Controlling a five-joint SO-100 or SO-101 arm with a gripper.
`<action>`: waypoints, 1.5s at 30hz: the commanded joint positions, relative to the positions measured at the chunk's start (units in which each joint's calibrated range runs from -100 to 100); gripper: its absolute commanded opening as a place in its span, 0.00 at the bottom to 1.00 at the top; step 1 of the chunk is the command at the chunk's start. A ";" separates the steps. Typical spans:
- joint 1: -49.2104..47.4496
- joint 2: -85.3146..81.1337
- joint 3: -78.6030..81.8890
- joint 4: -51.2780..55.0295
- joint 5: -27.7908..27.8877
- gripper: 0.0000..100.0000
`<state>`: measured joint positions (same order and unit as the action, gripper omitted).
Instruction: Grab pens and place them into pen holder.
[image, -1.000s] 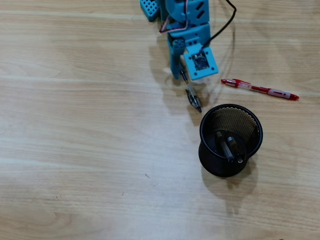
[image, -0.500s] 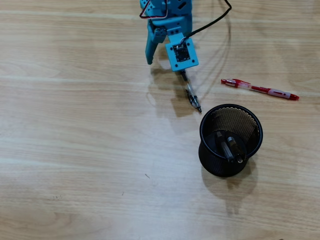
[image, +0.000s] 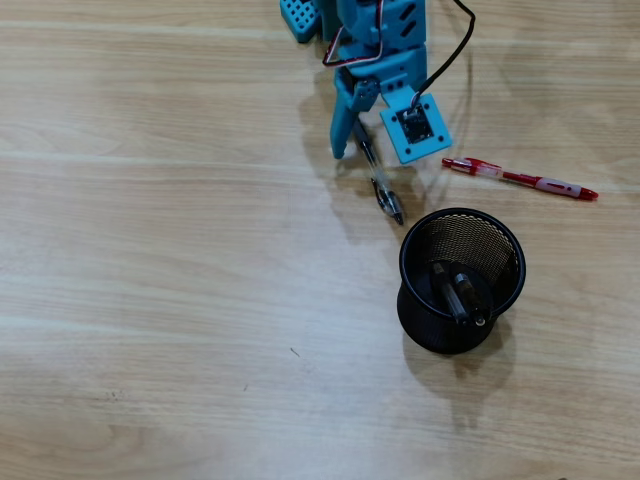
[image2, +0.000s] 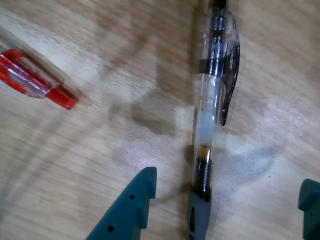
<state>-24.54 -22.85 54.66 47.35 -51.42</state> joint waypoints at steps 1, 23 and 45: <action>0.35 3.36 -3.07 -2.29 -0.31 0.32; 0.53 9.73 -2.35 -2.47 -2.46 0.06; 7.85 -10.14 -4.70 -1.38 1.05 0.02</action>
<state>-20.25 -23.36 53.06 45.71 -51.83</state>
